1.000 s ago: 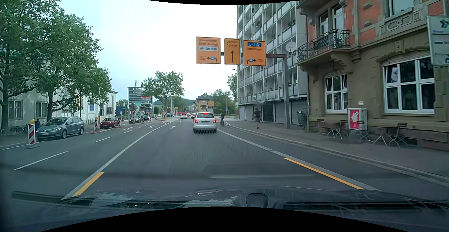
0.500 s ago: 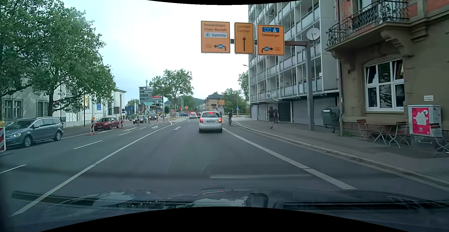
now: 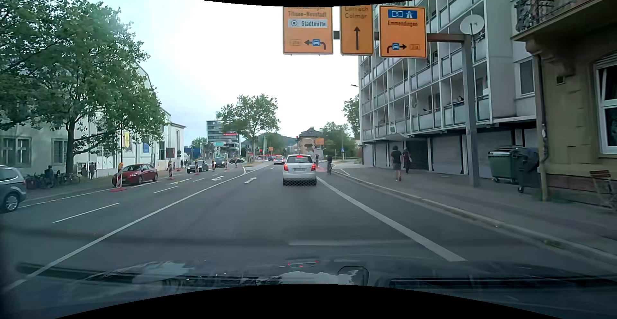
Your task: Follow the waypoints while adhering to traffic rules and regulations
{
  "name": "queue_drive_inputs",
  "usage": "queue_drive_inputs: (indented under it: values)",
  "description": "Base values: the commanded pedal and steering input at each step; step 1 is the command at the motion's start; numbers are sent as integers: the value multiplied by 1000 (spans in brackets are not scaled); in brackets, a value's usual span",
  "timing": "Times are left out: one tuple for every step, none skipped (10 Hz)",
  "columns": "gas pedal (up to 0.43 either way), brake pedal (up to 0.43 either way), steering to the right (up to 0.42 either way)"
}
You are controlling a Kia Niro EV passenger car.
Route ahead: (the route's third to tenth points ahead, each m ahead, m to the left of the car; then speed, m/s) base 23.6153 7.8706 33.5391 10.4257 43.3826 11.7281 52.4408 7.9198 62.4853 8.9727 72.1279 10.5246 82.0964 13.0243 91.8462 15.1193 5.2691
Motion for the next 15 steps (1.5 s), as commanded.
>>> queue_drive_inputs:
  values:
    - [28, 0, -87]
    - [20, 0, -85]
    - [8, 0, -83]
    - [0, 0, -76]
    - [0, 0, -72]
    - [0, 0, -69]
    - [0, 0, -66]
    - [0, 0, -64]
    - [0, 0, -62]
    - [0, 18, -58]
    - [0, 43, -47]
    - [0, 91, -38]
    - [0, 116, -34]
    - [0, 140, -29]
    - [0, 152, -20]
